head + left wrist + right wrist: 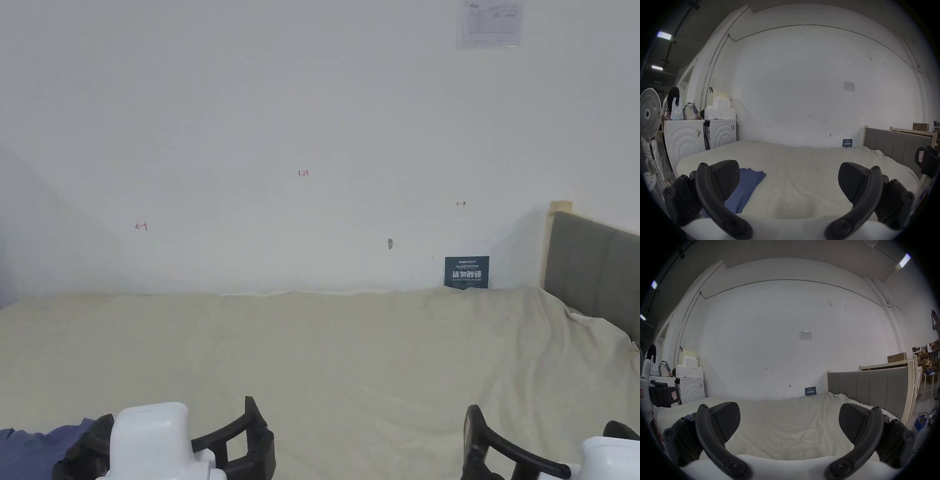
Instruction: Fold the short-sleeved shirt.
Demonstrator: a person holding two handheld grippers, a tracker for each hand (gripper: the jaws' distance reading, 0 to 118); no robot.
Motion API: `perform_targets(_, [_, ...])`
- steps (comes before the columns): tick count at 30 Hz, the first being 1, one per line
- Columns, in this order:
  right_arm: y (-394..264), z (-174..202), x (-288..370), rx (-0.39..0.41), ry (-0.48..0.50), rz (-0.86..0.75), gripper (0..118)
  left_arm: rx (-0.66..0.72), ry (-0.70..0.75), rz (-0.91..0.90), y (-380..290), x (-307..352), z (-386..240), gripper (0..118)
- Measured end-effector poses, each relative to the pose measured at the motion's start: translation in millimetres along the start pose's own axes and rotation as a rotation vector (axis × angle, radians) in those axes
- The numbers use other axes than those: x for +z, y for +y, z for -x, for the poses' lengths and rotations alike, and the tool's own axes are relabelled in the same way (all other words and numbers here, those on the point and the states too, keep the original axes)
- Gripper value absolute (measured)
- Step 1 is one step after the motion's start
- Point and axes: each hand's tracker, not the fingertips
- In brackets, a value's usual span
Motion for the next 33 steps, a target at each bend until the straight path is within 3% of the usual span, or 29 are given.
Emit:
perform_targets(5, [2, -5, 0, -0.033, 0.023, -0.007, 117, -0.005, -0.001, -0.025, 1, 3, -4, 118])
perform_targets(13, [0, -3, 1, 0.000, 0.011, -0.023, 117, 0.068, -0.005, -0.011, 3, 1, 0, 118])
perform_targets(24, [-4, 3, -4, 0.061, 0.014, 0.037, 117, 0.006, -0.061, 0.074, 4, -5, -8, 118])
perform_targets(30, [-1, -3, -6, 0.046, 0.009, 0.079, 117, 0.035, -0.077, 0.055, 4, -9, -9, 118])
perform_targets(32, [-1, -5, -7, 0.042, 0.018, 0.090, 112, 0.018, -0.084, 0.048, 4, -10, -11, 118])
perform_targets(33, [-2, -6, -8, 0.041, 0.018, 0.092, 101, 0.009, -0.086, 0.046, 4, -11, -13, 118])
